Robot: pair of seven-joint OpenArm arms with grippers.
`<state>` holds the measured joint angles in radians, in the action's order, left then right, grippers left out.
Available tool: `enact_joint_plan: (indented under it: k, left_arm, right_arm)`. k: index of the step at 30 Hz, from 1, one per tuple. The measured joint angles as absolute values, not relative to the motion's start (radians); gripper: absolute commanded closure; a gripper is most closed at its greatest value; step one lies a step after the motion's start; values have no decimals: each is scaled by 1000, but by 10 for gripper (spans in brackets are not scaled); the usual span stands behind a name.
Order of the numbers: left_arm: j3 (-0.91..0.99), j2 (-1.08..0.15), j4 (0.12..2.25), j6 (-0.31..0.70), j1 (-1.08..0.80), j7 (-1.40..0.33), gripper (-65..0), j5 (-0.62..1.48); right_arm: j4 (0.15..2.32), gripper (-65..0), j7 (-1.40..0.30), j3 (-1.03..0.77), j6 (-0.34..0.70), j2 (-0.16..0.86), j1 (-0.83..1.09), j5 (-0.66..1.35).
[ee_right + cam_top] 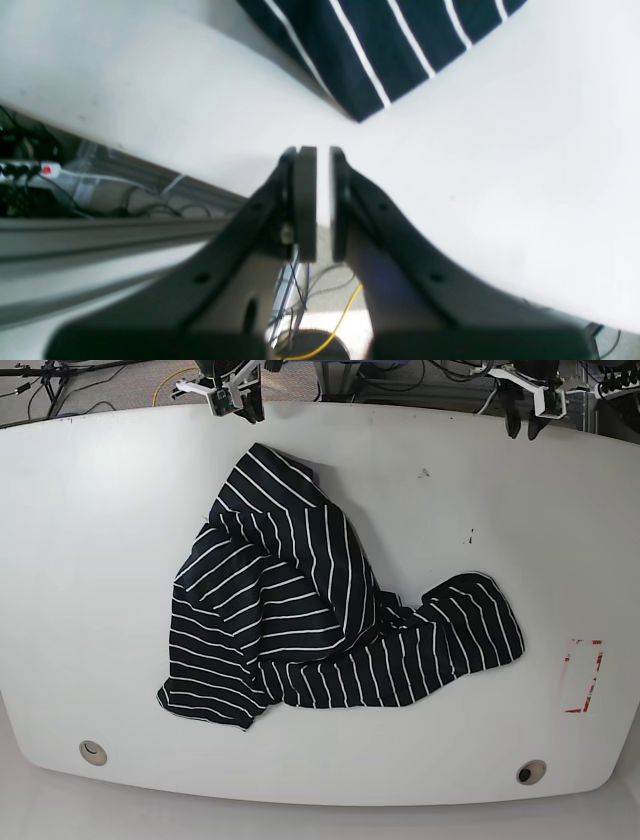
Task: Fold the T-shirt properly
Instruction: 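Lower the right gripper toward the collar edge of the striped shirt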
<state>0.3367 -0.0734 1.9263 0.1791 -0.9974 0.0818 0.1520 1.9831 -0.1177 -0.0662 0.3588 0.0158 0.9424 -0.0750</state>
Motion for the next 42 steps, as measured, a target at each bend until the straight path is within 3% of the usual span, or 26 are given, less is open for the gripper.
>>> enact_joint_plan:
  k: [25,29,35,37,42]
  left_arm:
    - [351,-99,1947,179,-750,79,-145,161]
    - [349,-106,1951,179,-730,76,-175,170]
    - [347,-110,1940,180,-736,54,-339,158]
    - [345,-113,1942,180,-739,57,-412,157]
    - [331,-112,1944,183,-742,57,-446,144]
  right_arm:
    - [1987,-22,-139,-72,361,14,691,-75]
    - [1990,-51,-181,-76,364,14,661,-75]
    - [1989,-254,-285,-84,362,17,619,-75]
    - [1989,-358,-304,-84,363,17,607,-74]
    - [1989,-442,-323,-68,362,23,582,-71]
